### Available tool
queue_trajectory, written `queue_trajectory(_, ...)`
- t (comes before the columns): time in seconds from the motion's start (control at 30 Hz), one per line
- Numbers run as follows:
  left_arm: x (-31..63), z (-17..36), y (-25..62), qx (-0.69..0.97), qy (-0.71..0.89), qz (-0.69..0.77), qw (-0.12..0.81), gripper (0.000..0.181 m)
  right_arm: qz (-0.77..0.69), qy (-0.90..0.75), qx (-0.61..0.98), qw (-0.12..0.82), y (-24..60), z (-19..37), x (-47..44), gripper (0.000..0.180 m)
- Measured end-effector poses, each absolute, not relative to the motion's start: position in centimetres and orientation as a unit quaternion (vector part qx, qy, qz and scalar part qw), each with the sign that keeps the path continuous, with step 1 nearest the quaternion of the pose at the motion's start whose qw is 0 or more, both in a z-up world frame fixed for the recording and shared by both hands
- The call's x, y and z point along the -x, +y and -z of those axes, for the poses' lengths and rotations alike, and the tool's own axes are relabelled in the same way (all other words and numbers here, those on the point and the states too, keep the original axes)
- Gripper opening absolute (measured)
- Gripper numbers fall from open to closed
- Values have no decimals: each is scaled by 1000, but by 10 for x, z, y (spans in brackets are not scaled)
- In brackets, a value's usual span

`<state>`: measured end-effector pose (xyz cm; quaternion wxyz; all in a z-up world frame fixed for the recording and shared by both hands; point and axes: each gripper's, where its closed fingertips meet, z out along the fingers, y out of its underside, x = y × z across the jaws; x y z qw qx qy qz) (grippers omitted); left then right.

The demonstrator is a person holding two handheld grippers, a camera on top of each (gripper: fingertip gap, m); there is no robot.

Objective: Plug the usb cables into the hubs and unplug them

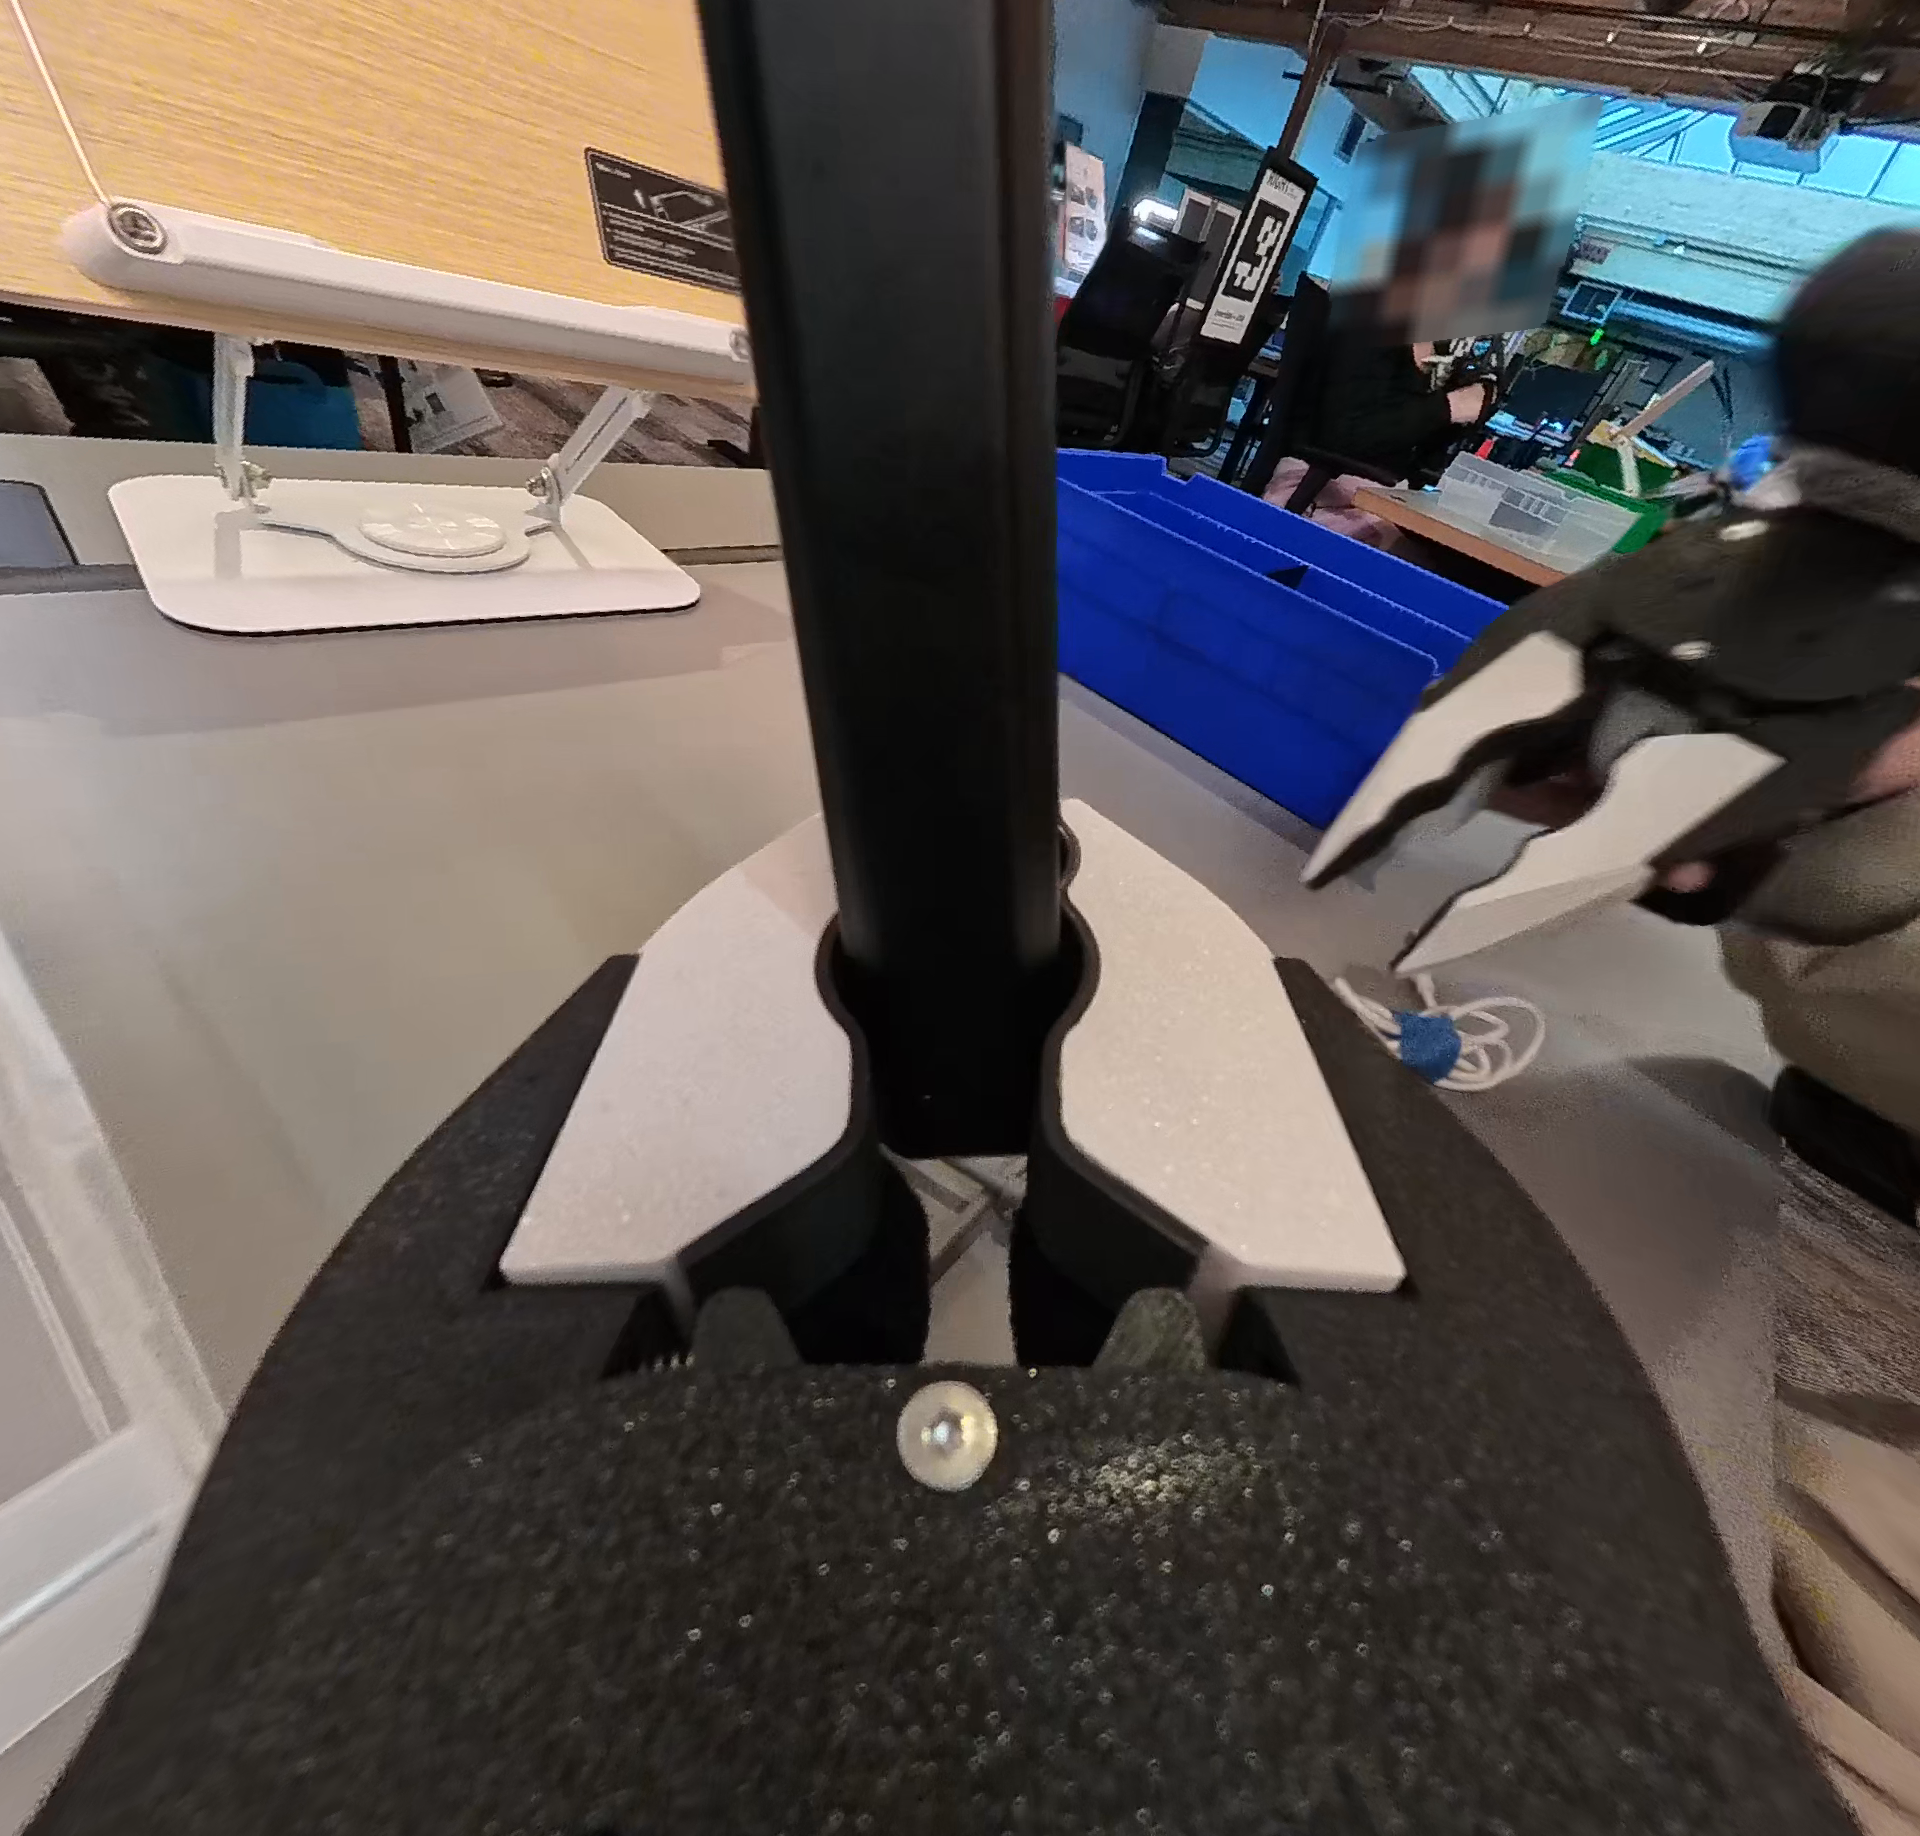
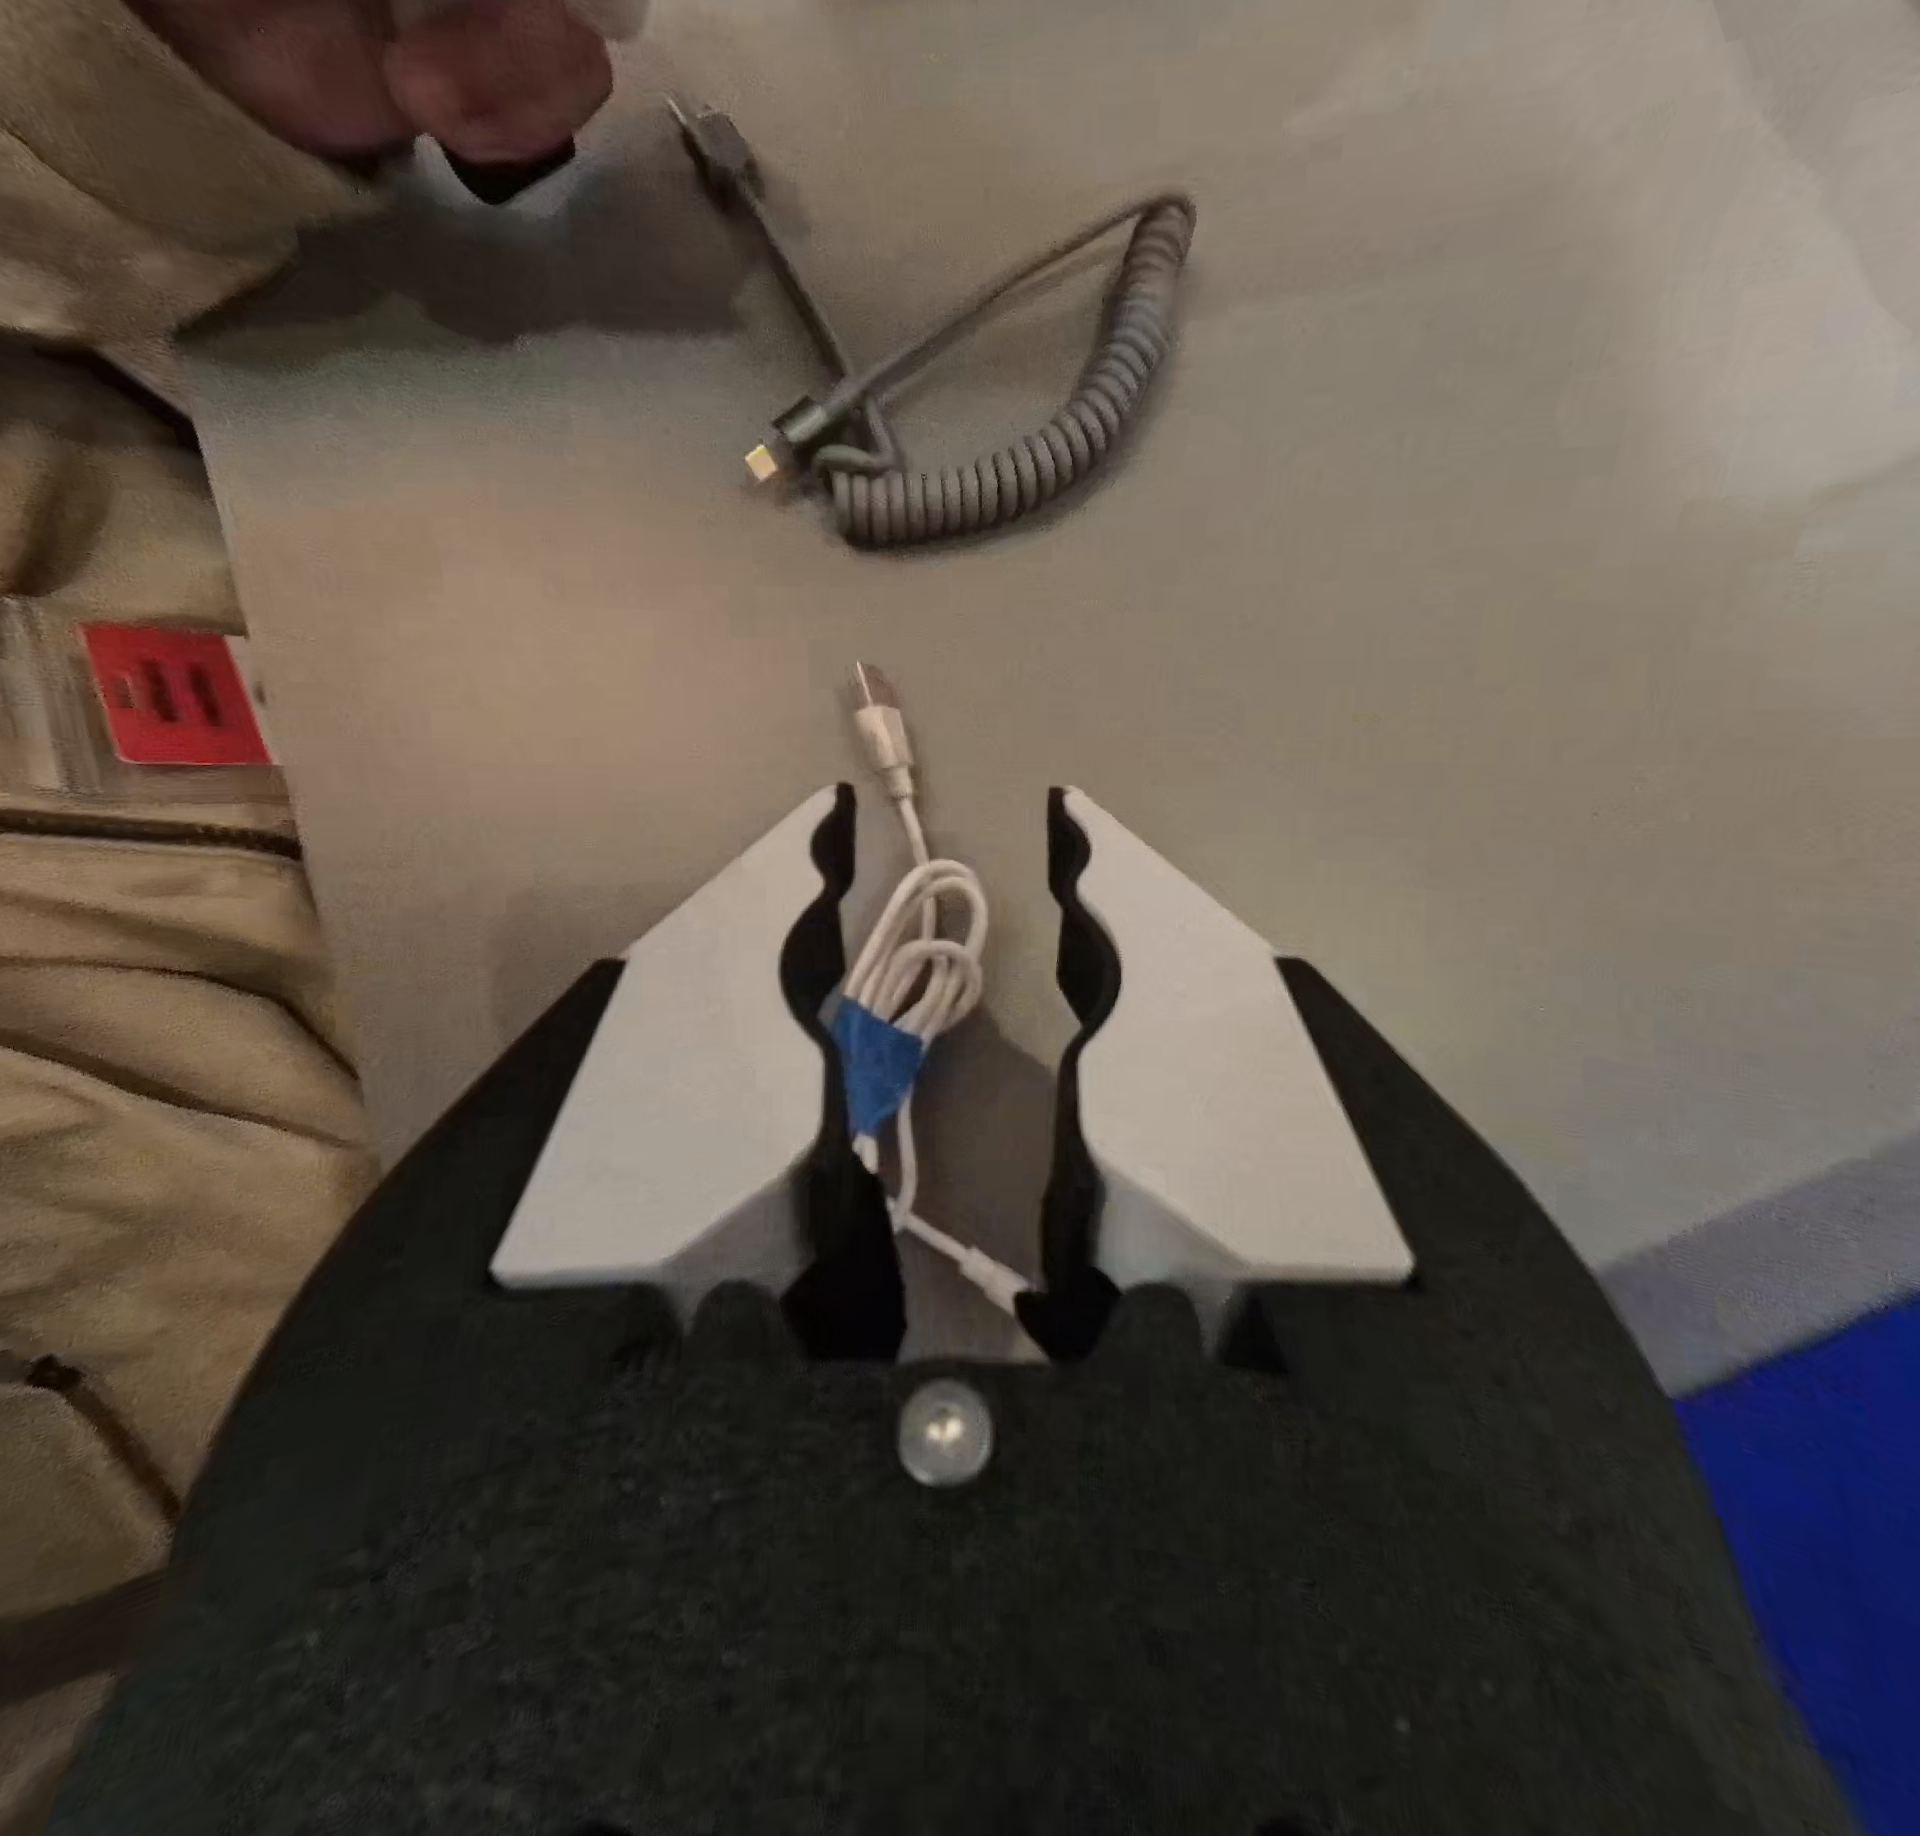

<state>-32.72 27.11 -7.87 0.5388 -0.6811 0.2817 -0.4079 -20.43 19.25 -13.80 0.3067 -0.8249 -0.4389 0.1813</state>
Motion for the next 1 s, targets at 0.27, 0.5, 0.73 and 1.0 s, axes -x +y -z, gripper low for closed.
queue_trajectory(0.27,321,79,265,675,300,403,540,31,-173,-514,809,228,187,190,213,25)
queue_trajectory(0.5,321,83,268,684,301,384,543,31,-137,-520,807,244,195,189,219,3)
queue_trajectory(0.73,321,88,272,703,296,326,558,31,145,-573,709,385,224,93,235,2)
queue_trajectory(1.0,320,87,272,708,288,280,581,31,229,-530,707,408,232,68,283,2)
